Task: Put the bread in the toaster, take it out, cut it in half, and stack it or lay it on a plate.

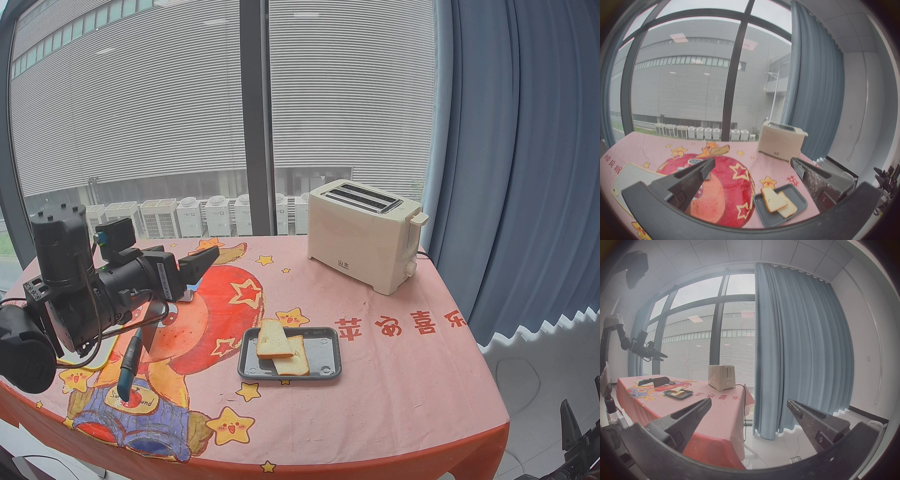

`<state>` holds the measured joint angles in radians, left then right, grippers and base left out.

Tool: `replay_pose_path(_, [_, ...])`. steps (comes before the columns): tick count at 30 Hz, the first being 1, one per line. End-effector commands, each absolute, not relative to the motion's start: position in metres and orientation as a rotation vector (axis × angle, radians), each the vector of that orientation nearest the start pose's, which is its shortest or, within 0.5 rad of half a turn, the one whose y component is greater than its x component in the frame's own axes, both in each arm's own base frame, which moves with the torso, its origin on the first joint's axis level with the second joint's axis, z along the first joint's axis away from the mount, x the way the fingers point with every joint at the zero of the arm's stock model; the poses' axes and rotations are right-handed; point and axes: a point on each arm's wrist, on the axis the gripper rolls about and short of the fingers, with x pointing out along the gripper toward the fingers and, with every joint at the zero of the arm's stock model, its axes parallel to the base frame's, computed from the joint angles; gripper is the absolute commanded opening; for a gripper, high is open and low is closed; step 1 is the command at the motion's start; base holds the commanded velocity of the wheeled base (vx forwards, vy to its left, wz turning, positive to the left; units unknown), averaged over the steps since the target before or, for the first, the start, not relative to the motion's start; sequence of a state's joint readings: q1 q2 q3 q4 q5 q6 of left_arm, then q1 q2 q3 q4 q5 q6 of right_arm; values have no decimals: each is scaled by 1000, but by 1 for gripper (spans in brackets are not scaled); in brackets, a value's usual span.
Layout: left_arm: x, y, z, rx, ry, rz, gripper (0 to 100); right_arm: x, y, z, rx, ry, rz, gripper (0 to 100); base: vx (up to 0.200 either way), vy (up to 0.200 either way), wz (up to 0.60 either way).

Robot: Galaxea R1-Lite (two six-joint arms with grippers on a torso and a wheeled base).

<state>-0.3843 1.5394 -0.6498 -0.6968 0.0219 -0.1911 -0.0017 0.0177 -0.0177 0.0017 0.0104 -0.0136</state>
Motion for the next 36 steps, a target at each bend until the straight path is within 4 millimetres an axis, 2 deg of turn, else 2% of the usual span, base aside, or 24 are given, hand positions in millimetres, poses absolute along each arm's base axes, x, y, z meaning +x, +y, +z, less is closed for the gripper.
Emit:
replay_pose_path(1, [233,-93,182,-142,188,-308,100,-22,0,75,-14,6,9,100,0,0,0])
replay_pose_path(20, [235,-77,184,-34,147,-185,100,-22,0,75,-14,6,9,100,0,0,0])
replay_pose_path(29, [247,-50,195,-24,12,-86,100,-22,0,75,-14,6,9,100,0,0,0])
replay_pose_path(36, [254,-27,193,-10,10,-63,100,-22,0,75,-14,6,9,100,0,0,0])
